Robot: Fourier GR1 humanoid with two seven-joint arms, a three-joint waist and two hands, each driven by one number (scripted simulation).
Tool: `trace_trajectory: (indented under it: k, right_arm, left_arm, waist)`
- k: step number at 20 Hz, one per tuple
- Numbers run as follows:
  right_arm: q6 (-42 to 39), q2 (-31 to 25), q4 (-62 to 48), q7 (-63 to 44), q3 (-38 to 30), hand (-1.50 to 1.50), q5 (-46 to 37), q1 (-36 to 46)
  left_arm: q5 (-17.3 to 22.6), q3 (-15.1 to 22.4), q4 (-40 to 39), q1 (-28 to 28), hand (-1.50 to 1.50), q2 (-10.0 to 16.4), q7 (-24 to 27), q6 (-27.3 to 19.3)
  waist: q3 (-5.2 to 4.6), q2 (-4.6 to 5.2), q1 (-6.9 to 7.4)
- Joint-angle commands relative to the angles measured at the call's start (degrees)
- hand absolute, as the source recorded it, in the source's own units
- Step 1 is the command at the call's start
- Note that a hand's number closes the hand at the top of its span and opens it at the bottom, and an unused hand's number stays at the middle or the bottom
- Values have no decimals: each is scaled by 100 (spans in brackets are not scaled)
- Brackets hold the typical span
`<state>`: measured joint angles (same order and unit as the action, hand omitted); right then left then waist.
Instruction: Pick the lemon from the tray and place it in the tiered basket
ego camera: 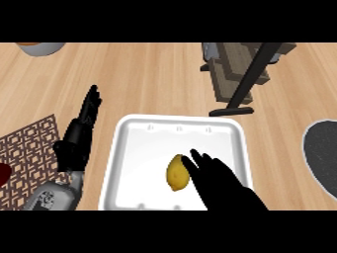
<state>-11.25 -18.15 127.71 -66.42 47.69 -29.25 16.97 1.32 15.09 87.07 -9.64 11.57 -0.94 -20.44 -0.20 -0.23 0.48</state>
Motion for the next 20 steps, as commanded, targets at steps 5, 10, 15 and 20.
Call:
trace_trajectory:
  k: [5, 10, 15, 20]
  right_arm:
    - [-674, 432, -300, -1310, 394, -150, -517, 155]
    - [-726, 426, -697, -1038, 419, -150, -736, 43]
    - [-1195, 780, -843, -905, 567, -150, -831, 378]
    - [-1330, 719, -998, -561, 390, -150, -1110, 317]
  left_arm:
    - [99, -277, 137, -256, 0, 135, -351, 156]
    - [58, -255, -28, 206, 0, 82, 137, 201]
    - [-38, -251, -149, 2, 0, -57, 183, 208]
    - [-131, -241, 262, 180, 0, -38, -114, 139]
  waist:
    - [10, -5, -78]
    - [11, 10, -55]
    - [11, 13, -61]
    - [16, 6, -46]
